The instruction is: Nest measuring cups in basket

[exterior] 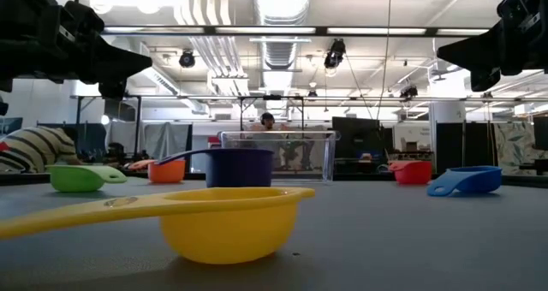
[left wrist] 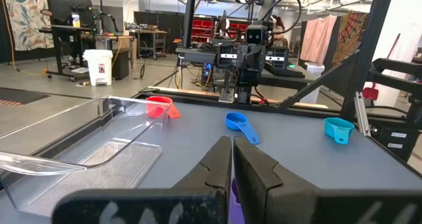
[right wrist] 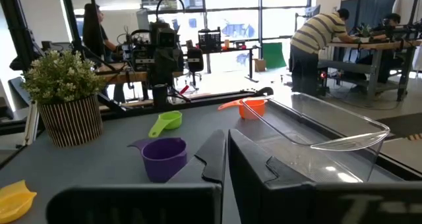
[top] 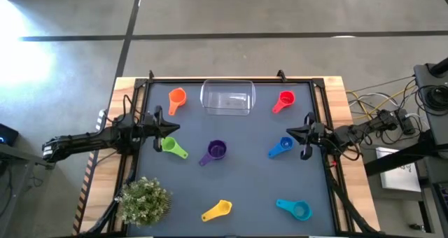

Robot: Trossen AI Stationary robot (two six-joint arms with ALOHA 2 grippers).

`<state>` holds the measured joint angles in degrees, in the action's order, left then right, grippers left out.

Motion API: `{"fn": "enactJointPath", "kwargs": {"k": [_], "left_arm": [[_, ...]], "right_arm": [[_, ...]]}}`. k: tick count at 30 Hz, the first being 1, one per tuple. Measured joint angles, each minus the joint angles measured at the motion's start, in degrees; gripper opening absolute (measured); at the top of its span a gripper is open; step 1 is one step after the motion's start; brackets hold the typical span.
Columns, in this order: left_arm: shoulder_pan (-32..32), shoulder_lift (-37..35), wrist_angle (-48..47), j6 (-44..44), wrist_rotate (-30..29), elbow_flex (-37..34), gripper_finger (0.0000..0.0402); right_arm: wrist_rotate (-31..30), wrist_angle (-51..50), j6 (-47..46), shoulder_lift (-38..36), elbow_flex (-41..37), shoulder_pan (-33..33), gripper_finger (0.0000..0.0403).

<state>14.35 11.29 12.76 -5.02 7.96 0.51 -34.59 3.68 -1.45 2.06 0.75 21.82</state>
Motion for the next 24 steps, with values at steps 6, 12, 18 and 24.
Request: {"fn": "enactJointPath", "kwargs": {"k": [6, 12, 18, 24], "left_arm": [[0.0, 0.0, 0.0, 0.0, 0.0, 0.0, 0.0], [0.0, 0.0, 0.0, 0.0, 0.0, 0.0, 0.0], [0.0, 0.0, 0.0, 0.0, 0.0, 0.0, 0.0], [0.0, 0.0, 0.3, 1.3, -2.9, 0.0, 0.0]], "right_arm": [[0.0, 0.0, 0.0, 0.0, 0.0, 0.0, 0.0009], [0.0, 0.0, 0.0, 0.0, 0.0, 0.0, 0.0009], [0.0, 0.0, 0.0, 0.0, 0.0, 0.0, 0.0009], [0.0, 0.0, 0.0, 0.0, 0.0, 0.0, 0.0009]]}}
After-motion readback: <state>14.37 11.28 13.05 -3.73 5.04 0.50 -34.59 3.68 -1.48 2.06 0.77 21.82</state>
